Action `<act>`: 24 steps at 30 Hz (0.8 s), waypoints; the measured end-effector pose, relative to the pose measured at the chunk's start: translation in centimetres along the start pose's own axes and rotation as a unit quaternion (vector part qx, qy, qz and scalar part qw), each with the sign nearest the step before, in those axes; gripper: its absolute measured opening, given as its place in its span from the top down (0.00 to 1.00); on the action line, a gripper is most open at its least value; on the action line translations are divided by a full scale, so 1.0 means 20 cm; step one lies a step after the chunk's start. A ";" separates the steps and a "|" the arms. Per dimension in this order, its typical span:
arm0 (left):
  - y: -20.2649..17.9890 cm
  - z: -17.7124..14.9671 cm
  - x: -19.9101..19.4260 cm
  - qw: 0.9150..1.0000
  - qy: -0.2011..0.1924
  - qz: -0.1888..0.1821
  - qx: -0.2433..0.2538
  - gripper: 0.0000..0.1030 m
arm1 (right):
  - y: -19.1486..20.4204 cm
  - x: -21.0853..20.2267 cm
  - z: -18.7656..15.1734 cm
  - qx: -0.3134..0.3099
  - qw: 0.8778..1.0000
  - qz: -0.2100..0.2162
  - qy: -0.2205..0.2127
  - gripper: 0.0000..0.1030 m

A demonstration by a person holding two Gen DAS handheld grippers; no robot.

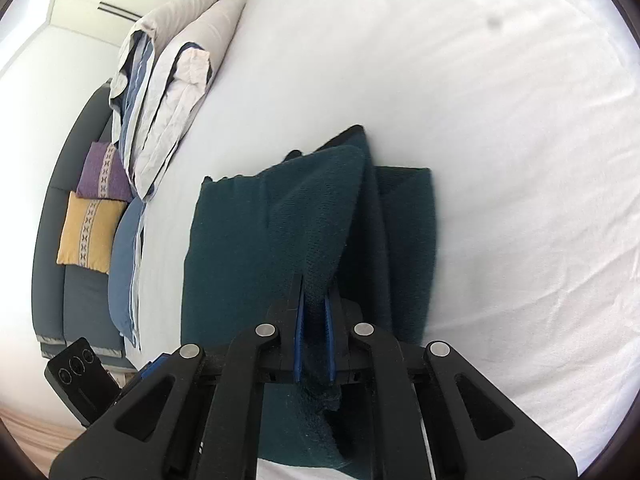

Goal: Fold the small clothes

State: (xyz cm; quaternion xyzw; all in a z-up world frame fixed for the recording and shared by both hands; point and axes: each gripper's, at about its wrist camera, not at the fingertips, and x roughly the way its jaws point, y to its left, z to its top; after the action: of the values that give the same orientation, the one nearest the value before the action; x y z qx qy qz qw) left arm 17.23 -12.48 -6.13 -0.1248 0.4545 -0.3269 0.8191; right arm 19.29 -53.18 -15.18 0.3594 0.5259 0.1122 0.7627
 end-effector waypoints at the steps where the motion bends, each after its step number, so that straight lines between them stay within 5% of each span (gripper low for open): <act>1: 0.01 -0.01 0.05 1.000 0.014 0.007 0.001 0.56 | -0.04 0.02 -0.02 0.011 1.000 0.001 0.000 0.92; 5: 0.03 -0.08 0.12 1.000 0.024 0.009 0.000 0.56 | -0.14 0.03 -0.12 0.039 0.995 0.090 -0.028 0.87; 7: 0.04 -0.09 0.14 1.000 0.029 0.008 0.008 0.56 | -0.13 0.03 -0.17 0.043 0.990 0.129 -0.028 0.71; 8: 0.04 -0.09 0.14 0.999 0.031 0.008 0.012 0.56 | -0.12 0.04 -0.20 0.046 0.990 0.132 -0.022 0.45; 9: 0.04 -0.09 0.15 0.999 0.031 0.008 0.013 0.57 | -0.10 0.06 -0.23 0.043 0.990 0.130 -0.018 0.38; 17: 0.09 -0.10 0.16 0.999 0.037 0.001 -0.013 0.69 | 0.00 0.18 -0.38 0.031 0.990 0.125 0.050 0.39; 18: 0.09 -0.09 0.16 0.999 0.037 0.000 -0.017 0.70 | 0.03 0.22 -0.41 0.028 0.991 0.122 0.055 0.44; 21: 0.08 -0.08 0.16 0.999 0.040 -0.004 -0.021 0.70 | 0.08 0.27 -0.43 0.003 0.996 0.062 0.060 0.81; 24: 0.07 -0.08 0.16 0.999 0.044 -0.003 -0.023 0.70 | 0.16 0.22 -0.45 -0.036 0.998 0.014 0.051 0.86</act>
State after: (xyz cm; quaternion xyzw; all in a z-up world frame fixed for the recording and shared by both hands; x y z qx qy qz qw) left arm 17.72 -13.48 -9.84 -0.1310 0.4969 -0.3238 0.7944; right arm 13.85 -44.52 -17.93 0.3329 0.5544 0.1604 0.7457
